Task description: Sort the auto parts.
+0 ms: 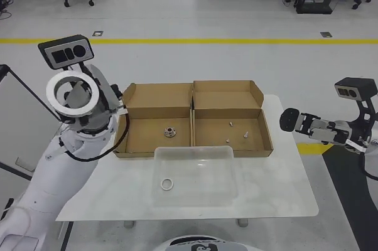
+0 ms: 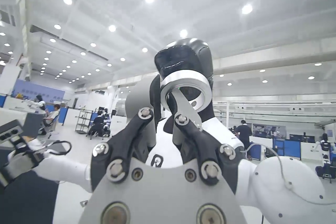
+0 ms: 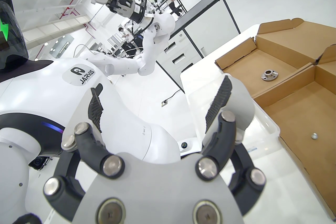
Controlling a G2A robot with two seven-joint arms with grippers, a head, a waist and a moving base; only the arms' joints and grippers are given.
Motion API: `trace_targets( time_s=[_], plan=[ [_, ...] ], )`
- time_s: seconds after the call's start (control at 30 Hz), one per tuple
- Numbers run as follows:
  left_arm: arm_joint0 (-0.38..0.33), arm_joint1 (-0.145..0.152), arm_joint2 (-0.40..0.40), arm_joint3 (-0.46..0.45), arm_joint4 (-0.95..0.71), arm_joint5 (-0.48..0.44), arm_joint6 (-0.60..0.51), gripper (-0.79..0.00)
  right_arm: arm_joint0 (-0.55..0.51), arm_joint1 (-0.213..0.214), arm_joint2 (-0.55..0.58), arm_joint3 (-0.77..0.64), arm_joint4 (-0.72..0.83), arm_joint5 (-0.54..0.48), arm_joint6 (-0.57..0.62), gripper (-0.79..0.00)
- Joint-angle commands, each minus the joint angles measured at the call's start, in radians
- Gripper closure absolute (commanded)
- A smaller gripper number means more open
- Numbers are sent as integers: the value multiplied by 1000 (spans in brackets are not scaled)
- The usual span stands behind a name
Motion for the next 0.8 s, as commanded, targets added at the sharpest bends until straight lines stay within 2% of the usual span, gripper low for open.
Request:
trace_targets(
  time_s=[0.0,0.2,0.33,0.5,0.63,0.77],
  plan=[
    [5,-5,-14,32,76,7,-6,0,0,0,0,0,0,0,0,-785],
    [7,-11,-25,83,279,-17,17,0,0,0,0,0,0,0,0,-785],
    [6,-12,-17,84,309,-39,39,0,0,0,0,0,0,0,0,-785],
    [7,-17,6,42,155,-64,64,0,0,0,0,0,0,0,0,-785],
    [6,-26,-4,15,11,-36,36,0,0,0,0,0,0,0,0,-785],
    [14,-42,-37,0,-57,13,-13,0,0,0,0,0,0,0,0,-785]
  ],
)
